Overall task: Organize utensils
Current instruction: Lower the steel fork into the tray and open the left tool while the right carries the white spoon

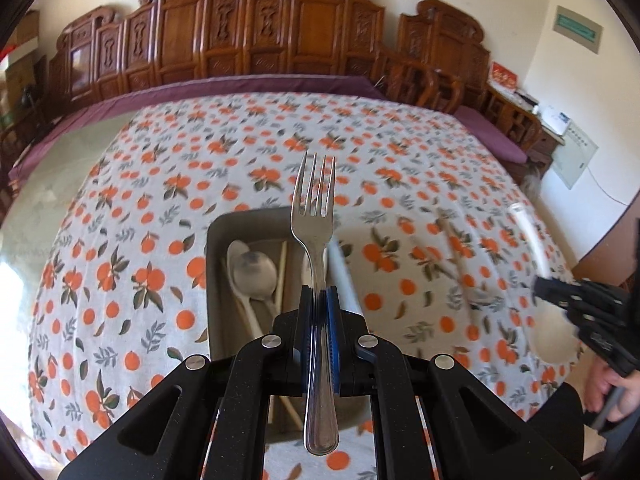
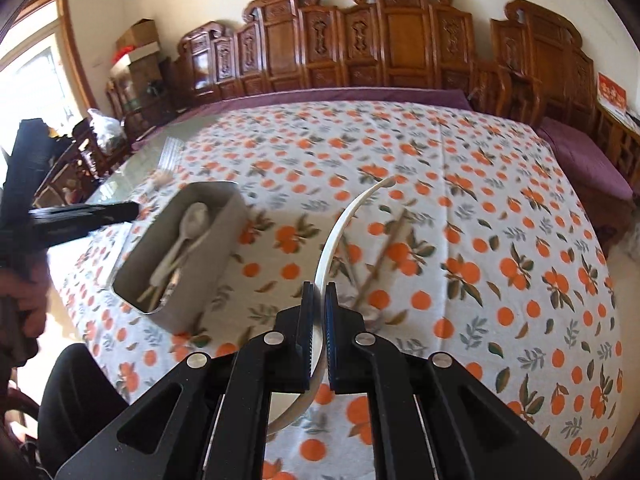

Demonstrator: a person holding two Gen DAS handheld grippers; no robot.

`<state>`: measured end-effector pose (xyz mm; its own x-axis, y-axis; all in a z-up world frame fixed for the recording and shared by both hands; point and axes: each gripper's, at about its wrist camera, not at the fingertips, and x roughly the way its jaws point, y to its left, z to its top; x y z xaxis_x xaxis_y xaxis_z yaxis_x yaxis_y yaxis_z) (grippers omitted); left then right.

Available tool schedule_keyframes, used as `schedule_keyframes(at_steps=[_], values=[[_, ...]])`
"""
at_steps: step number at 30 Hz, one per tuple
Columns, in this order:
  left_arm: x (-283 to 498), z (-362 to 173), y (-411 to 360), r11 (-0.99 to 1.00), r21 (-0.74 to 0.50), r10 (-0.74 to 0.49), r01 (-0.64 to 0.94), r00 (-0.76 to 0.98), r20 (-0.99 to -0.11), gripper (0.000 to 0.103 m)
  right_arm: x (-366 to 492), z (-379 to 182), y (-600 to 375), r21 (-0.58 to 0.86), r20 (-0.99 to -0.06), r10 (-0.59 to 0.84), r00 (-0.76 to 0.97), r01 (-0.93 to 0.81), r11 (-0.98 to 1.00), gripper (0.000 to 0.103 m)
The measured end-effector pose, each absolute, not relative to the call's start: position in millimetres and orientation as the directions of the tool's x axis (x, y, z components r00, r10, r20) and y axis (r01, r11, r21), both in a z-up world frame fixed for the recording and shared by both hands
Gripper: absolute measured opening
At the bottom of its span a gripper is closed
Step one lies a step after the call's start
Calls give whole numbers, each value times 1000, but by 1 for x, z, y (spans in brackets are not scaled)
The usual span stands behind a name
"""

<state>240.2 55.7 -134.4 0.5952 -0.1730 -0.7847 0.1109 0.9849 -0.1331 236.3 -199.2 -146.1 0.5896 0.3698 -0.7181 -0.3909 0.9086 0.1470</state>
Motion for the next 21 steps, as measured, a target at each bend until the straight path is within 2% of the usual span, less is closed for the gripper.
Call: schedule_keyframes(at_steps=[7,21], values=[[257,-166,58,989,-128,-151,80,545,-824,6,227,-135,-186,170,-697,423,579,-440,882,7],[273,-197,46,995,-71,-98,75,481,-871,6,227,-138,-187,178,-703,429,567,-444,878,7]])
